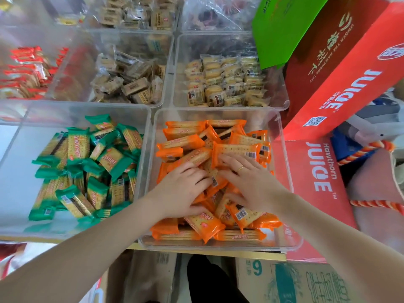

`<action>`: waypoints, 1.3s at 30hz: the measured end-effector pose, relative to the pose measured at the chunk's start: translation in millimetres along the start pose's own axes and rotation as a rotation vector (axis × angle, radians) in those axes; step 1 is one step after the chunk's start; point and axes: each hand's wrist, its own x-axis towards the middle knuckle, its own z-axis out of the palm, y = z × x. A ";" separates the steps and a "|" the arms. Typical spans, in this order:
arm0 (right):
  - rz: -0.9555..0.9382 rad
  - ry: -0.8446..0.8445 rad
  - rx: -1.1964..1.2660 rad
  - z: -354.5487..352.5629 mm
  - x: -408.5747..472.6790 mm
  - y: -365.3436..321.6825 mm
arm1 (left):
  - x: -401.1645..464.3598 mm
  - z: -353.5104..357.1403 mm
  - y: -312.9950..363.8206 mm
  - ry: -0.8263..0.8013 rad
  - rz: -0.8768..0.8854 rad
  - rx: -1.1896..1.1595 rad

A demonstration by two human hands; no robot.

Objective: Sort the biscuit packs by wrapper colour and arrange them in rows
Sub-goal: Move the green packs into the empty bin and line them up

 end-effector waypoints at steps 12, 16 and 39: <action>0.153 -0.233 -0.248 2.6 44.3 -18.2 | 2.0 -11.1 -40.9 0.013 -0.082 0.119; 0.065 0.007 -0.205 -0.3 46.2 11.4 | 6.5 -7.9 -55.1 0.037 -0.136 0.067; 0.174 -0.405 0.202 -45.6 -36.5 -1.7 | -13.4 -1.8 -9.0 -0.008 0.281 -0.147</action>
